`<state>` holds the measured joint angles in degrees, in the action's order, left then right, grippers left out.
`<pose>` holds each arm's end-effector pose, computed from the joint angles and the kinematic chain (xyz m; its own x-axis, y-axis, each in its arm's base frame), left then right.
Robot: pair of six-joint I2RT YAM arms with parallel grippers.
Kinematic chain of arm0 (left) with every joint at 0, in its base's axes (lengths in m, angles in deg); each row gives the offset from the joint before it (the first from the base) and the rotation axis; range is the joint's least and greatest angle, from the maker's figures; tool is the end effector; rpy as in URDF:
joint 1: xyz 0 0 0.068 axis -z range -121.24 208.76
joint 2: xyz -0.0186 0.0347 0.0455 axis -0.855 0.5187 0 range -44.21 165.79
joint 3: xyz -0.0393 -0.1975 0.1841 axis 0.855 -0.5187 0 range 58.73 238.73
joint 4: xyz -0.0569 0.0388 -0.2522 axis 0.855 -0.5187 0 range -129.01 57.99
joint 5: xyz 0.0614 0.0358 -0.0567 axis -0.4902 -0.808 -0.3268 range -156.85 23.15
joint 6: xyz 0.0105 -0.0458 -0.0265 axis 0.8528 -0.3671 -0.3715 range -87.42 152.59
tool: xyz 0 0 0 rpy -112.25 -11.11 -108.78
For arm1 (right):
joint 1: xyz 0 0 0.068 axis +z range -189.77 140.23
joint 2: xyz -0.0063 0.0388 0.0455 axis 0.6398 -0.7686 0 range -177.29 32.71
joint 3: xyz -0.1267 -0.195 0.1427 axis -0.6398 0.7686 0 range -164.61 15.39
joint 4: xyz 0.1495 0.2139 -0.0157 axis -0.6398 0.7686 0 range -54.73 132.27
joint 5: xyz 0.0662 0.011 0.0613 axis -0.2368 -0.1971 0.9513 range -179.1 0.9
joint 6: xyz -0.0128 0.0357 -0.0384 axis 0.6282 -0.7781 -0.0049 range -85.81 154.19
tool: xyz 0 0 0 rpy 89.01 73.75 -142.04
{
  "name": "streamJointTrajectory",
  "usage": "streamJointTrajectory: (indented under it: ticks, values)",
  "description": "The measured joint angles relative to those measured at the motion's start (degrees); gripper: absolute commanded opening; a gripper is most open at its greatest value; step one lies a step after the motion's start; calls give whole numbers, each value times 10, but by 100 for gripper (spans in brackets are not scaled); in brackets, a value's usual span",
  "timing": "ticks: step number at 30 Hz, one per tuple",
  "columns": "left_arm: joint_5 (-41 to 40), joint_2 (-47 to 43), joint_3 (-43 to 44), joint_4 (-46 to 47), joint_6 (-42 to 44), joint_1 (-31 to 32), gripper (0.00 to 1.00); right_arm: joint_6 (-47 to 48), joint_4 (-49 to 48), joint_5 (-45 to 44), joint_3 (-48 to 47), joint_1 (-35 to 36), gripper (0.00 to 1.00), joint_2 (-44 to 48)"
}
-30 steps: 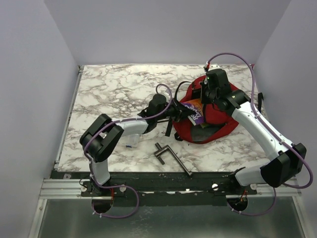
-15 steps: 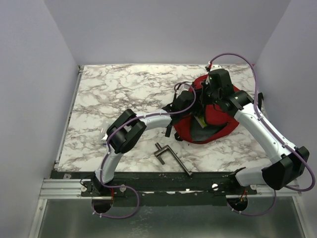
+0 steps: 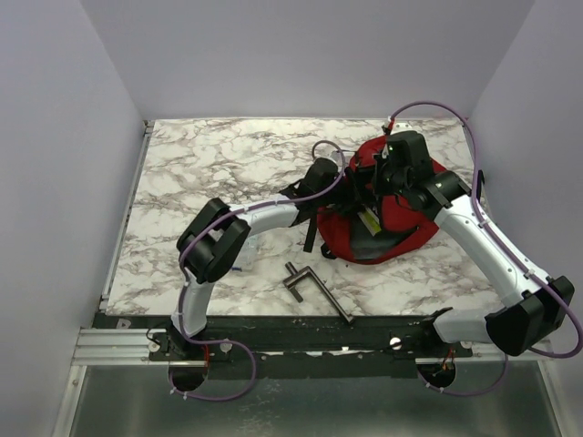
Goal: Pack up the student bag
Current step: Place the book in the student bag, then adjust the student bag at the center of the board.
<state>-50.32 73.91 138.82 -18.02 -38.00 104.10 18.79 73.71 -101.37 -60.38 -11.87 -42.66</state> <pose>0.3253 -0.3438 0.1987 -0.9106 -0.3649 -0.1942 0.0173 0.4358 -0.8999 0.2542 0.1259 0.3635 -0.6072 -0.0279 -0.7941 -0.1535 0.9847 0.0828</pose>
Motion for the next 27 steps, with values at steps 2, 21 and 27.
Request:
streamJointTrajectory:
  ticks: [2, 21, 27]
  values:
    - [22, -26, 0, -12, 25, -6, 60, 0, -1, 0, 0, 0, 1, 0]
    - [-30, -84, -17, -293, 352, 28, 75, -29, -9, 19, 48, 1, 5, 2]
    - [-75, -21, 89, -384, 423, 35, 42, -49, -8, 25, 74, 2, 28, 13]
